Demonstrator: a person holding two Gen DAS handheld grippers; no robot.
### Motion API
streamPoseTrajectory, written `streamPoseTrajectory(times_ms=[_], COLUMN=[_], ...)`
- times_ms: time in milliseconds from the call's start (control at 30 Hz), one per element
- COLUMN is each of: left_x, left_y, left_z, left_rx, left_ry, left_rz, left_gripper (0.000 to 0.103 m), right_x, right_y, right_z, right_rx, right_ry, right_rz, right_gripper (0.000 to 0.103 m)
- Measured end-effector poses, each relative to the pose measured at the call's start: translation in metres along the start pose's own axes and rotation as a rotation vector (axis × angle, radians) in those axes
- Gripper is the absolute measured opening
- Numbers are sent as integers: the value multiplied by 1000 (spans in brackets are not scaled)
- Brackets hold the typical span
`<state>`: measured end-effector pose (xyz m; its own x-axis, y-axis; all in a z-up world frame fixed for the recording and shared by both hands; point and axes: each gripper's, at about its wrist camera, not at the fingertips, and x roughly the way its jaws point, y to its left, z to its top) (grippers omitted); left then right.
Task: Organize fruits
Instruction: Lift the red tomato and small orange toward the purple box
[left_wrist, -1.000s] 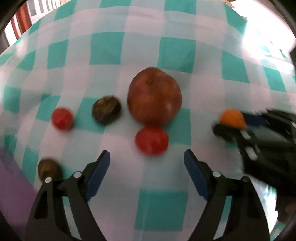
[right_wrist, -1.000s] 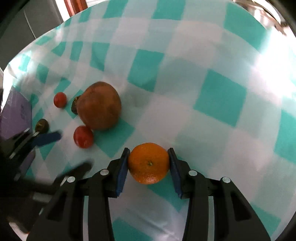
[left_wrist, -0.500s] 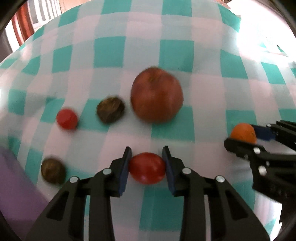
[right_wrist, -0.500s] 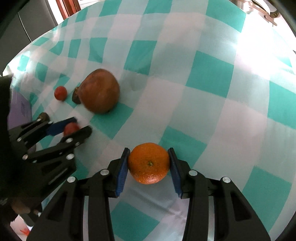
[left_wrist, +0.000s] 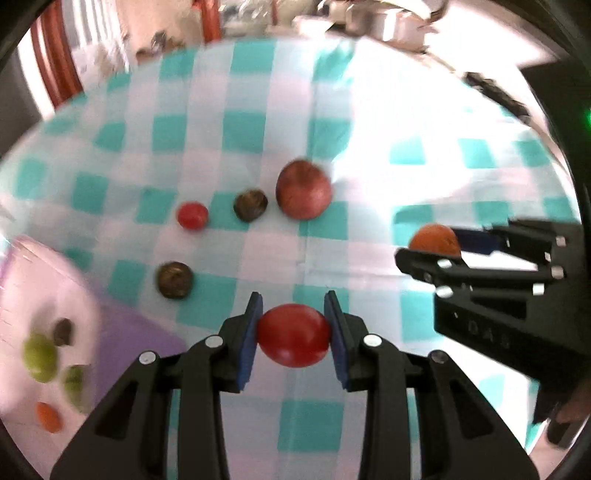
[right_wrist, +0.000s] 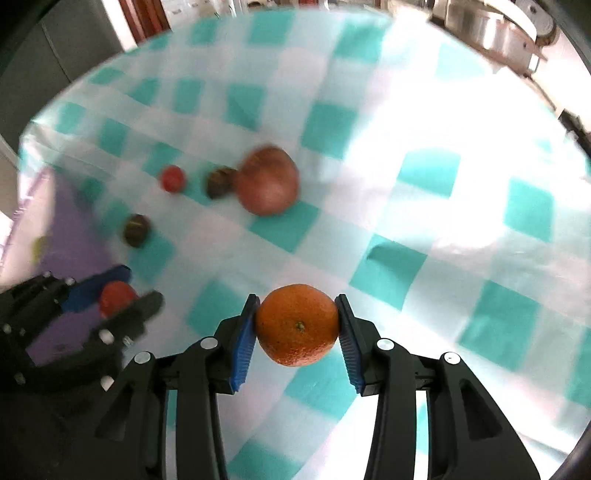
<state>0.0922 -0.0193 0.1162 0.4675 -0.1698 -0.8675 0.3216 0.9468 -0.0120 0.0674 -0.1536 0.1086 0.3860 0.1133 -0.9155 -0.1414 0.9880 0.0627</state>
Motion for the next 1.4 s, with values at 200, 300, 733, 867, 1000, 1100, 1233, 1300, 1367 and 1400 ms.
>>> streamPoseTrajectory(times_ms=[200,300,733,867,1000,1100,1233,1300,1367,1400], left_x=[-99,-141,-269,-293,-319,-331,-341,-342,-340,-338], left_y=[-8,-12,-13,1,13,23,35,41,51,56], left_z=[-40,-53,-100,-117,-137,-150,-166,-174,-180,-182], left_rx=[-11,11,145,127,142,130,126,121,102,86], left_ry=[-83,-120,-255,-281,-318,-334,-360,-367,-369,-364], left_rz=[-30,-34,-32,-34,-17,-21,-14,1,17,15], left_gripper=[35,35,35,35,35,35,35,35,35,35], right_x=[-86,-128,-264,-281,-297,-309,-322,-322,-319,-315], right_y=[42,59,72,74,79,82,89,92,96,98], right_z=[-15,-28,-91,-113,-137,-151,-167,-172,-172,-170], right_rx=[-37,-78,-62,-63,-70,-67,-80,-92,-101,-110], right_ry=[-61,-96,-248,-266,-289,-317,-364,-371,-370,-366], right_rz=[-34,-44,-32,-42,-63,-68,-65,-65,-55,-48], right_gripper=[42,42,42,42,42,42,42,42,42,42])
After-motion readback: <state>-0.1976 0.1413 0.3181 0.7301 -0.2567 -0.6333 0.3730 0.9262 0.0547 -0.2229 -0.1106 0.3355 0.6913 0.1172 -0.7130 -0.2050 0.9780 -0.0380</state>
